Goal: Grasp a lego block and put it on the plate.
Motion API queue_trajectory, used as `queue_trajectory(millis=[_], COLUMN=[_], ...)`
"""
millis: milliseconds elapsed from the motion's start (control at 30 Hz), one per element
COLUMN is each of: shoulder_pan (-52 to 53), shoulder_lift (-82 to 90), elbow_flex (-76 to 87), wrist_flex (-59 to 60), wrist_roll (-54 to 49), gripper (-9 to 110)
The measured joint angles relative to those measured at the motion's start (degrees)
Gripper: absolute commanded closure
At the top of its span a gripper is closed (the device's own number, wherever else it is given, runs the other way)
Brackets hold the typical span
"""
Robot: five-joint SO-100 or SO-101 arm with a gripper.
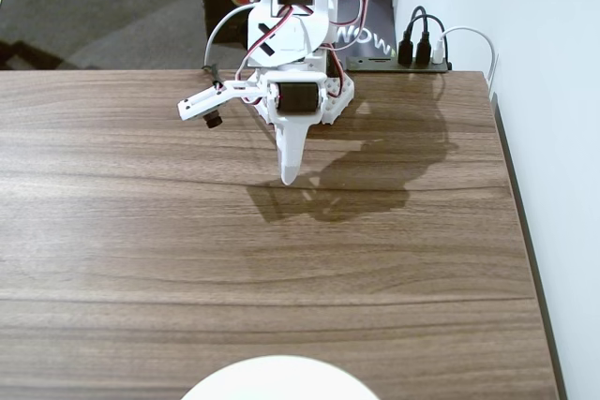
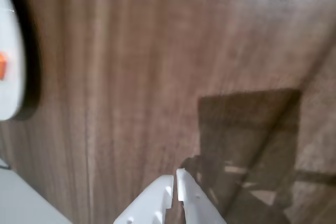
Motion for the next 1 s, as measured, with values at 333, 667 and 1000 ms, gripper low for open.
queue_trajectory(millis=[333,667,1000], shoulder_pan=[0.0,0.1,0.1], shoulder_lift=[8.0,16.1,21.6], elbow_flex=[2.2,3.5,4.3], wrist_flex=[6.9,11.1,13.7], wrist_roll=[1.6,1.6,1.7], gripper=[101,101,101])
